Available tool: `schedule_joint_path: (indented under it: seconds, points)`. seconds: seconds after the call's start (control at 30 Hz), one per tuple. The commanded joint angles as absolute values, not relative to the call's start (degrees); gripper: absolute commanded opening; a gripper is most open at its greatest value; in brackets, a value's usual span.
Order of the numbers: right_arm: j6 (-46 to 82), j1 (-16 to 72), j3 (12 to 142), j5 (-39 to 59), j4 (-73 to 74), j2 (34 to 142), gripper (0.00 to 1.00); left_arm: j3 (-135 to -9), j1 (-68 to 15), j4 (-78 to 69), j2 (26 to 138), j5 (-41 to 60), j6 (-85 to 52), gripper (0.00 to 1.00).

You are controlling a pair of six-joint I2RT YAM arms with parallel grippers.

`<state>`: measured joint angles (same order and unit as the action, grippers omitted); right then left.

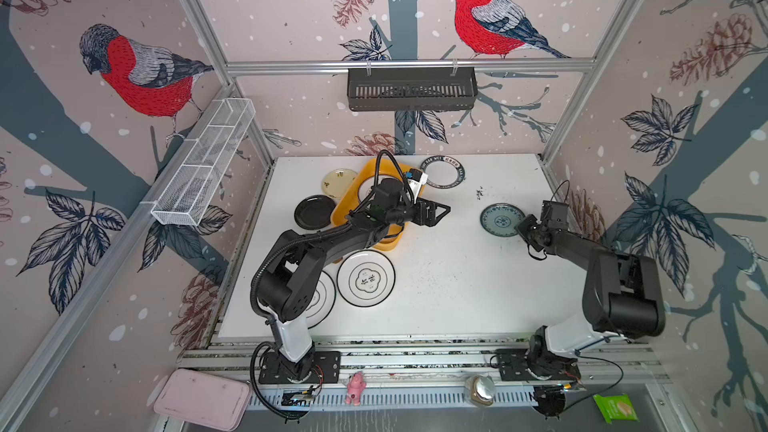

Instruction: Place the plates into the plastic bin on the countertop

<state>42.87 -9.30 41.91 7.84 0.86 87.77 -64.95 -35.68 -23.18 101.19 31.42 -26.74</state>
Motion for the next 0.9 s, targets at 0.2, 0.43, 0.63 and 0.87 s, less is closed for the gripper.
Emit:
schedule_joint_path:
  seconds: [0.2, 0.43, 0.63, 0.87]
  points:
    - [40.65, -4.13, 37.78, 8.81, -6.84, 69.91, 0.02, -63.99, -33.99, -15.23, 94.13, 27.41, -23.59, 0.96]
    - [37.84, 2.80, 38.61, 16.13, -9.71, 59.47, 0.02, -64.86, -33.18, -6.75, 92.11, 28.34, -21.73, 0.96]
    - [37.53, 10.44, 40.60, 19.78, -7.51, 55.92, 0.02, -65.96, -33.01, -4.31, 92.75, 33.38, -21.16, 0.95]
    - [37.40, 14.11, 41.82, 20.81, -3.84, 56.20, 0.02, -67.78, -32.91, -6.10, 95.81, 37.74, -24.02, 0.83]
